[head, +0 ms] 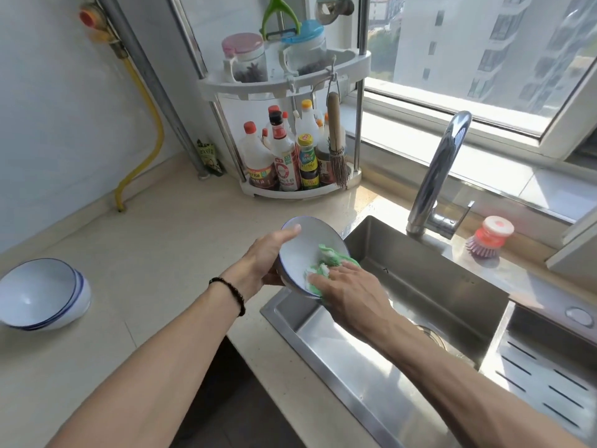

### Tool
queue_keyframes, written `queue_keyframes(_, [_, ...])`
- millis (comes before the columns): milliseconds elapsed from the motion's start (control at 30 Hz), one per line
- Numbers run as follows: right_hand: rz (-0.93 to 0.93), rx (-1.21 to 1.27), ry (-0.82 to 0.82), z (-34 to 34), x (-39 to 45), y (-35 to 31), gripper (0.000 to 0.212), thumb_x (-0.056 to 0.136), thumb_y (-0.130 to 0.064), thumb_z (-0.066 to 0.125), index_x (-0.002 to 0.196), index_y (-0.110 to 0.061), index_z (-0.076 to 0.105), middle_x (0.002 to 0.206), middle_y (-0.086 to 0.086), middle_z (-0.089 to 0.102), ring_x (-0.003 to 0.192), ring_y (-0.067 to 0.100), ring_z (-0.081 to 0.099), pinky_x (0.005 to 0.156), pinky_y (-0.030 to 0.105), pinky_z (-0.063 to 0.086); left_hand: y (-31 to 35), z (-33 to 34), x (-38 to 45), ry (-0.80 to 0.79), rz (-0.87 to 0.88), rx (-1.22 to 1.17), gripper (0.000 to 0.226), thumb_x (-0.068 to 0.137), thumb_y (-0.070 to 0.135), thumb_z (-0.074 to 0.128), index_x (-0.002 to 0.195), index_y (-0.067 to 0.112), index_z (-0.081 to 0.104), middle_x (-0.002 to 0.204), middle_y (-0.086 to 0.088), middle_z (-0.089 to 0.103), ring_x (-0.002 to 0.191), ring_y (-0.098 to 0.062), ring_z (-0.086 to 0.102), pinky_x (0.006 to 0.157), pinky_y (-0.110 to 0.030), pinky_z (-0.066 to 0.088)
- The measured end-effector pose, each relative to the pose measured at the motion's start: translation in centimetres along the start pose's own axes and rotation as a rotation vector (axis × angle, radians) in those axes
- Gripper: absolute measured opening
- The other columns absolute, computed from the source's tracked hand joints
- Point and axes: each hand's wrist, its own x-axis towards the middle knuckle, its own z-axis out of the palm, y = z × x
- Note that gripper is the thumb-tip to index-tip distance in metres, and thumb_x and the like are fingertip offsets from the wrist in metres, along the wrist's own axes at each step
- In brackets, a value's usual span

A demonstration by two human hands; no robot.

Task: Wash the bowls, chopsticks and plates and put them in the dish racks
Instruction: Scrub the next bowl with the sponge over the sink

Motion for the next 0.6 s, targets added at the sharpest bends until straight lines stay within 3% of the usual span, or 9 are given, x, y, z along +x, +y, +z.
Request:
queue_keyframes(67, [0.138, -0.044, 0.012, -1.8, 1.7, -1.1, 0.026, 0.060, -0.019, 0.087, 0.077, -0.019, 0.067, 0.056, 0.001, 0.062, 0.054, 0.027, 0.061, 0.053, 0.027, 0.040, -0.6, 1.1, -0.4, 0.003, 0.029, -0.166, 0.050, 0.079, 0.038, 0.073, 0.122, 0.016, 0.061, 0.098, -0.009, 0.068, 0.075, -0.020, 0.067, 0.057, -0.026, 0.053])
queue_keyframes(167, [0.354, 0.236, -0.046, -3.2, 3.5, -2.7, 0.020, 0.087, -0.025, 0.068, 0.105, -0.020, 0.062, 0.084, 0.009, 0.069, 0.079, 0.034, 0.064, 0.061, 0.034, 0.038, -1.7, 3.4, -0.6, 0.124, 0.187, -0.278, 0.054, 0.068, 0.036, 0.068, 0.118, 0.020, 0.059, 0.108, -0.008, 0.069, 0.088, -0.022, 0.067, 0.065, -0.030, 0.052])
queue_keyframes(233, [0.246, 0.447, -0.144, -2.8, 2.6, -3.0, 0.043, 0.091, -0.018, 0.061, 0.131, -0.030, 0.054, 0.100, 0.008, 0.070, 0.093, 0.034, 0.063, 0.073, 0.037, 0.047, -1.3, 3.1, -0.4, 0.230, 0.252, -0.241, 0.039, 0.068, 0.039, 0.062, 0.101, 0.019, 0.065, 0.102, -0.006, 0.071, 0.089, -0.026, 0.066, 0.071, -0.035, 0.049])
queue_keyframes(300, [0.012, 0.250, -0.092, -1.8, 0.9, -1.3, 0.072, 0.081, -0.004, 0.066, 0.146, -0.029, 0.047, 0.113, 0.005, 0.071, 0.106, 0.031, 0.064, 0.096, 0.034, 0.049, -0.9, 1.7, -0.3, 0.242, 0.274, -0.110, 0.029, 0.068, 0.044, 0.059, 0.083, 0.022, 0.068, 0.085, -0.002, 0.068, 0.081, -0.026, 0.061, 0.071, -0.038, 0.045])
queue_keyframes(333, [-0.063, 0.048, -0.041, -0.8, 0.4, 0.1, 0.079, 0.072, -0.001, 0.072, 0.144, -0.024, 0.051, 0.117, 0.004, 0.071, 0.115, 0.028, 0.064, 0.108, 0.036, 0.042, -0.8, 1.3, -0.6, 0.241, 0.292, -0.031, 0.025, 0.068, 0.046, 0.058, 0.077, 0.024, 0.067, 0.077, 0.002, 0.064, 0.077, -0.024, 0.058, 0.069, -0.037, 0.042])
queue_keyframes(400, [-0.025, -0.035, -0.067, -0.8, 0.4, 0.4, 0.078, 0.071, -0.002, 0.072, 0.144, -0.020, 0.051, 0.129, 0.005, 0.066, 0.131, 0.027, 0.054, 0.119, 0.047, 0.021, -0.7, 1.6, -1.3, 0.293, 0.326, 0.074, 0.019, 0.070, 0.047, 0.055, 0.063, 0.030, 0.060, 0.064, 0.009, 0.055, 0.068, -0.020, 0.051, 0.064, -0.033, 0.037])
queue_keyframes(467, [0.089, 0.213, -0.192, -1.8, 1.1, -1.4, 0.074, 0.082, 0.002, 0.054, 0.149, -0.024, 0.040, 0.132, 0.009, 0.060, 0.127, 0.027, 0.046, 0.124, 0.043, 0.007, -0.5, 2.6, -1.7, 0.385, 0.336, 0.060, 0.025, 0.070, 0.046, 0.054, 0.058, 0.025, 0.050, 0.058, 0.008, 0.045, 0.065, -0.021, 0.043, 0.061, -0.034, 0.031])
queue_keyframes(533, [0.161, 0.497, -0.336, -2.8, 1.2, -2.8, 0.078, 0.084, 0.007, 0.044, 0.152, -0.030, 0.032, 0.131, 0.011, 0.059, 0.122, 0.024, 0.043, 0.124, 0.037, 0.003, -0.5, 2.7, -1.7, 0.406, 0.344, 0.044, 0.029, 0.069, 0.046, 0.053, 0.059, 0.020, 0.043, 0.057, 0.008, 0.039, 0.064, -0.021, 0.038, 0.061, -0.036, 0.027])
queue_keyframes(600, [0.109, 0.426, -0.335, -3.2, 0.4, -2.2, 0.081, 0.090, 0.005, 0.043, 0.158, -0.034, 0.019, 0.151, 0.006, 0.046, 0.147, 0.022, 0.024, 0.124, 0.037, -0.007, -0.6, 1.9, -1.5, 0.340, 0.344, 0.092, 0.033, 0.068, 0.047, 0.053, 0.060, 0.017, 0.044, 0.058, 0.009, 0.040, 0.063, -0.018, 0.039, 0.061, -0.035, 0.027])
